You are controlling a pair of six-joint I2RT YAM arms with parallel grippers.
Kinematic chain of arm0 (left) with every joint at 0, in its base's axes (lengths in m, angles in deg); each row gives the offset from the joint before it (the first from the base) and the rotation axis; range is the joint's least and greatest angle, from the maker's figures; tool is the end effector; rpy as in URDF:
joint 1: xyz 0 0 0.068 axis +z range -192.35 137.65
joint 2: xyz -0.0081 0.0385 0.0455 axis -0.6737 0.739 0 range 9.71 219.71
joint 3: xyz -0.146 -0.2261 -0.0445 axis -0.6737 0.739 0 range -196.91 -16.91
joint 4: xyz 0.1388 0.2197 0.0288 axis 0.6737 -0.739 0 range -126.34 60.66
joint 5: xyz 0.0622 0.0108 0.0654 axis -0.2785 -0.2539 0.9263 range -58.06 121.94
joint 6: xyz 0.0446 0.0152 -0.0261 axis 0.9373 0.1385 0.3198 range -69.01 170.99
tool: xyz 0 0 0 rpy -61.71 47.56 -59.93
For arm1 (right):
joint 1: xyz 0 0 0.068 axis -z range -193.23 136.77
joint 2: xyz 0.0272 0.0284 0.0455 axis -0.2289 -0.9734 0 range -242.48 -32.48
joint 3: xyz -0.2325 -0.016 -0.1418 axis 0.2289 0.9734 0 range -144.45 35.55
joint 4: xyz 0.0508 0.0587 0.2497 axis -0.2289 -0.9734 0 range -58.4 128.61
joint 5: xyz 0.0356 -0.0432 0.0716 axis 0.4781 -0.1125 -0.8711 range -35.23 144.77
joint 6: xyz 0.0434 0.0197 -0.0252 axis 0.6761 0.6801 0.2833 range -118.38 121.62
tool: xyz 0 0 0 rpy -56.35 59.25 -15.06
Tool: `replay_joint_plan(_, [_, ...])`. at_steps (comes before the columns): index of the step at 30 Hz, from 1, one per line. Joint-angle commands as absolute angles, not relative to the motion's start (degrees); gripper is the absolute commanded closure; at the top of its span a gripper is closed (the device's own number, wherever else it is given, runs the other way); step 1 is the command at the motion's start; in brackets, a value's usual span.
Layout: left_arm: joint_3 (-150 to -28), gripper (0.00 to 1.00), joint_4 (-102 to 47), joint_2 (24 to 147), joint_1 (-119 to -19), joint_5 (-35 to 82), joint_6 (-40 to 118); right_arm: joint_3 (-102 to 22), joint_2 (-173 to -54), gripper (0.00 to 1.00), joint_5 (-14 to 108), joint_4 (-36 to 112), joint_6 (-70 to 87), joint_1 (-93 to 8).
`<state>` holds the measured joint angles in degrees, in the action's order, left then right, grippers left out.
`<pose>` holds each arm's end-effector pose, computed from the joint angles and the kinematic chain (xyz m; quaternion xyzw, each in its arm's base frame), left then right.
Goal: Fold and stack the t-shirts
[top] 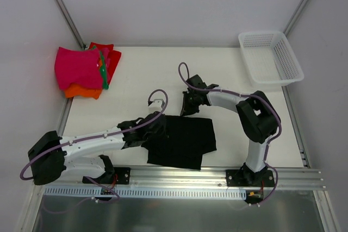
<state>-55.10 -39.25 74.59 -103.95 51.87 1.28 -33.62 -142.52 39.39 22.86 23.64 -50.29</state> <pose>0.1249 -0.2053 0.2321 0.0138 0.8832 -0.2782 0.3773 0.3092 0.2453 0.1561 -0.1623 0.9361 0.2518 0.1844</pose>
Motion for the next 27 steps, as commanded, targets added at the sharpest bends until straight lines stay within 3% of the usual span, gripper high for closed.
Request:
replay_joint_plan(1, [-52.5, 1.00, -31.2, 77.8, -101.5, 45.3, 7.9, -32.7, -133.3, 0.93, 46.4, 22.5, 19.6, -49.6])
replay_joint_plan(5, [-52.2, 1.00, -29.6, 79.2, -100.3, 44.0, 8.8, -32.7, -124.2, 0.82, 51.0, 23.2, 16.8, -50.1])
replay_joint_plan(8, [-51.8, 1.00, -28.4, 79.9, -99.4, 42.9, 8.8, -32.8, -118.3, 0.80, 52.4, 22.1, 15.2, -50.5])
replay_joint_plan(9, [-51.6, 1.00, -27.9, 80.1, -99.3, 42.8, 8.8, -32.8, -117.4, 0.83, 52.2, 21.3, 15.4, -50.5])
replay_joint_plan(11, [-51.5, 1.00, -27.3, 80.6, -99.0, 42.5, 8.7, -32.3, -115.5, 0.99, 50.8, 19.6, 17.4, -50.8])
replay_joint_plan(20, [-51.0, 1.00, -26.2, 81.7, -98.4, 42.1, 8.7, -9.1, -109.6, 1.00, 51.1, 28.3, 29.5, -59.5])
replay_joint_plan(27, [-50.0, 1.00, -26.0, 80.1, -97.9, 41.9, 8.8, -1.6, -105.3, 0.99, 58.5, 26.1, 33.9, -66.6])
